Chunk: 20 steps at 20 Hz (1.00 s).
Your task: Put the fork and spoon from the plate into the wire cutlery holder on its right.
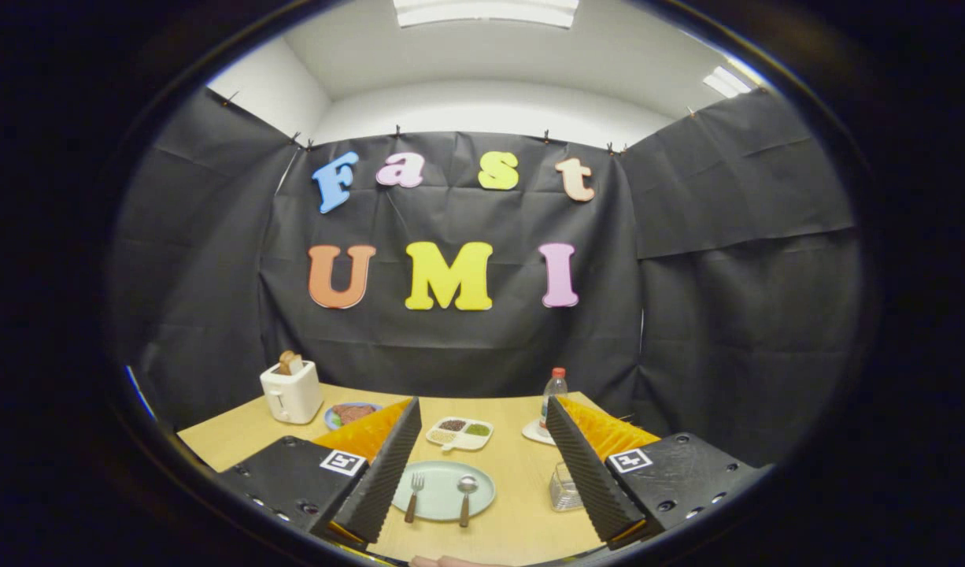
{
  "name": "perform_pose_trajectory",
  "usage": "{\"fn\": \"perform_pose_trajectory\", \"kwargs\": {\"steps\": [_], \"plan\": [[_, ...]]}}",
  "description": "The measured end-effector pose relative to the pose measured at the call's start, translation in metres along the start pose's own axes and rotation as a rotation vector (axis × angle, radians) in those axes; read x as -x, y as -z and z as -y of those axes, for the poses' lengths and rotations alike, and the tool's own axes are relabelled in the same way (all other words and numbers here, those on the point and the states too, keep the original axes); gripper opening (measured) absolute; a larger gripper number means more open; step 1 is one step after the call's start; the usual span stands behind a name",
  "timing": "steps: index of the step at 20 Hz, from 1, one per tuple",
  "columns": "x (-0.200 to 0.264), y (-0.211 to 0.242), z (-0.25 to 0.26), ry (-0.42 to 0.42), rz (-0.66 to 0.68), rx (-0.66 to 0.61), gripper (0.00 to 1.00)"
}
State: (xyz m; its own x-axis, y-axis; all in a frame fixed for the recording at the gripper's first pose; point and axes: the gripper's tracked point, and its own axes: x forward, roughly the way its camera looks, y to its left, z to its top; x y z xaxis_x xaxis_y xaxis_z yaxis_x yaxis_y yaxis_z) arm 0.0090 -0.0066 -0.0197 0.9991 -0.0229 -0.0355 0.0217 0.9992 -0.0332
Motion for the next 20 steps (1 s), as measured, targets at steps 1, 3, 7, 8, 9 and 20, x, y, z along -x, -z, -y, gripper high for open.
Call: {"fn": "perform_pose_trajectory", "kwargs": {"steps": [1, 3, 7, 8, 9, 20], "plan": [[-0.003, 0.004, 0.0, 0.0, -0.005, 0.008, 0.96], [-0.011, 0.012, 0.0, 0.007, -0.017, 0.033, 0.96], [-0.038, 0.042, -0.004, -0.009, -0.098, 0.018, 0.96], [-0.045, 0.053, -0.002, -0.001, -0.134, 0.015, 0.96], [-0.053, 0.063, -0.002, -0.001, -0.168, 0.014, 0.95], [-0.116, 0.17, -0.014, -0.004, -0.489, 0.057, 0.96]]}}
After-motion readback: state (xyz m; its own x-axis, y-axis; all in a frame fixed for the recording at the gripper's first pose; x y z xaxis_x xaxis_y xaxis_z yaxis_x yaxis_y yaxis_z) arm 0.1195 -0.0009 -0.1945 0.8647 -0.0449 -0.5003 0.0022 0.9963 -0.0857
